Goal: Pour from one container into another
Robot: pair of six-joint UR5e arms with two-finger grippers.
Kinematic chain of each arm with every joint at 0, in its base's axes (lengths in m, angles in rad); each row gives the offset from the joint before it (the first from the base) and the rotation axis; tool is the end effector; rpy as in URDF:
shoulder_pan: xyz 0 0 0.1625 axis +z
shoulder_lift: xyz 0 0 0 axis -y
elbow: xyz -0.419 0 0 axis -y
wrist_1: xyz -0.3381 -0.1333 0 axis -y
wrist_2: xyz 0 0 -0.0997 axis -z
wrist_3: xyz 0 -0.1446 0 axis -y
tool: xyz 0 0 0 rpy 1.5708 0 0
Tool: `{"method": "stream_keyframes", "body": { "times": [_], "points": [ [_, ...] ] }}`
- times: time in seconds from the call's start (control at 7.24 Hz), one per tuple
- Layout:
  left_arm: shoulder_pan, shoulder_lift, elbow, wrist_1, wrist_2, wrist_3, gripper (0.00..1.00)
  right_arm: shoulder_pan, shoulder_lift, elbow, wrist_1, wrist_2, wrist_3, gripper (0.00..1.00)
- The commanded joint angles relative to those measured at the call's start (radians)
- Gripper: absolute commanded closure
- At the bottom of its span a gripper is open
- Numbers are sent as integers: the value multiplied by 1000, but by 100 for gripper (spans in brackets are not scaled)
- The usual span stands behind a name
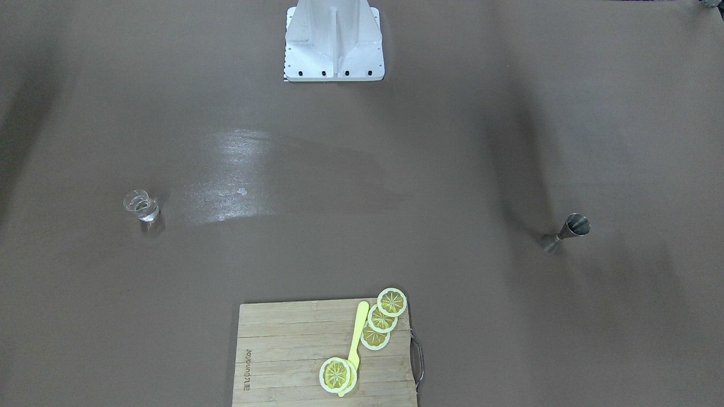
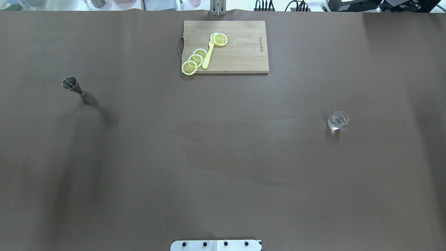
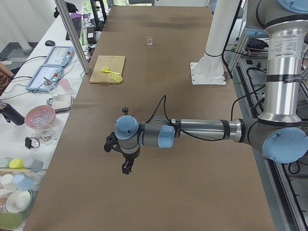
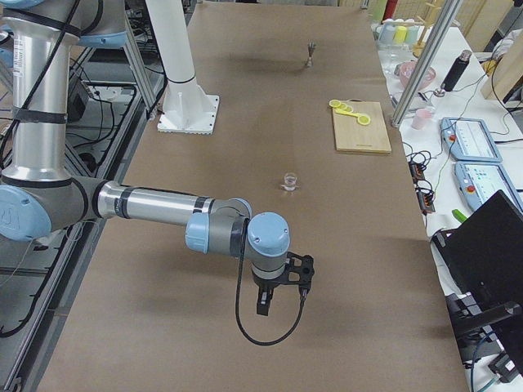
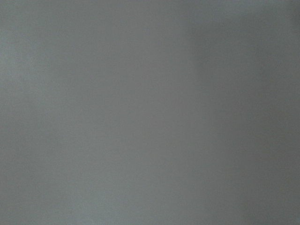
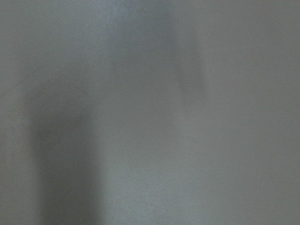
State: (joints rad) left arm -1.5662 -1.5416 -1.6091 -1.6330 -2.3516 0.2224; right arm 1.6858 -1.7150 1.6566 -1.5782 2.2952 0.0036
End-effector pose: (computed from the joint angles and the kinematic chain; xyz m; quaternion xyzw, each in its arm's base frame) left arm -0.0295 -0.4328 0.6736 0.0741 0.3745 0.1181 0.9167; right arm 0.0796 -0.3629 0.7115 -0.0110 -0.3553 0.0670 0.9323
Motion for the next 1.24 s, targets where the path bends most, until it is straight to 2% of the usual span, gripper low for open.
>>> {"method": "stream_keyframes", "body": {
  "times": [0.0, 1.11],
  "points": [
    [-2, 0, 0, -1, 0, 0, 1, 0, 3, 2, 1, 9, -5, 0],
    [0, 0, -2, -1, 0, 0, 1, -51, 18, 61, 6, 49, -7, 0]
  ]
}}
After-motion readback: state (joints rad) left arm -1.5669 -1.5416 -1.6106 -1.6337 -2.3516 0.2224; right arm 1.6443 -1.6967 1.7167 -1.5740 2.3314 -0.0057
